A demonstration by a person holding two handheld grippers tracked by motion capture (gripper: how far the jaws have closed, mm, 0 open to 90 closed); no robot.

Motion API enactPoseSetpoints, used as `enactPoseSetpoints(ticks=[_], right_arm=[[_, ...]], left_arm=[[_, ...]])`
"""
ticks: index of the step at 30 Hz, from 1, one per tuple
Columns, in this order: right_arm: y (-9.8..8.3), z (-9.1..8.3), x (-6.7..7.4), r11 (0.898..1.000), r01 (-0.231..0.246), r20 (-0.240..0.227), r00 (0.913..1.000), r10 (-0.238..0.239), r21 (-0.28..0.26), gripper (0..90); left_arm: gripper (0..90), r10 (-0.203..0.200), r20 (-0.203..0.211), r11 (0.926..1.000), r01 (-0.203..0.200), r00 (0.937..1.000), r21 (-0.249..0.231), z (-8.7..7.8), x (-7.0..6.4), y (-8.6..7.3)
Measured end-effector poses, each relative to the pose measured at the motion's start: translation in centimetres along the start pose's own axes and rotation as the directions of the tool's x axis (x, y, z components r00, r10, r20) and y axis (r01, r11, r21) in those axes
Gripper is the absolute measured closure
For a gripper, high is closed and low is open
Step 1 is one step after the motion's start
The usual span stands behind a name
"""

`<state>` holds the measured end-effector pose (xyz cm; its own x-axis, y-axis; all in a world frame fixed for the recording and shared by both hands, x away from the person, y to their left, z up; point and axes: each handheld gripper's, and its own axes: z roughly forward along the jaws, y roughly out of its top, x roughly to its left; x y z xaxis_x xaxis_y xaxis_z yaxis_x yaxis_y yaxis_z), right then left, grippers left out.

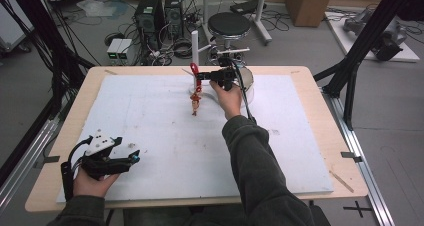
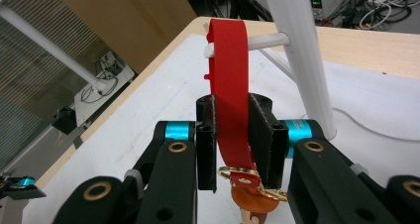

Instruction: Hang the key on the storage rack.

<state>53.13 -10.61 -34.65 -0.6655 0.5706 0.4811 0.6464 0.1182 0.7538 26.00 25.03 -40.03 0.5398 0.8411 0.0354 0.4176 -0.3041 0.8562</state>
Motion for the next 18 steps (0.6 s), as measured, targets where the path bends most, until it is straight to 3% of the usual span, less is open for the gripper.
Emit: enactPoseSetpoints(ticks=[18], right_arm=[[-0.02, -0.26, -0.17, 1.000, 0.010, 0.067, 0.9977, -0.011, 0.019, 68.0]], left_arm=[[24.5, -0.004, 0.001, 1.0000, 0.004, 1.0000, -0.001, 0.03, 0.00, -0.03]])
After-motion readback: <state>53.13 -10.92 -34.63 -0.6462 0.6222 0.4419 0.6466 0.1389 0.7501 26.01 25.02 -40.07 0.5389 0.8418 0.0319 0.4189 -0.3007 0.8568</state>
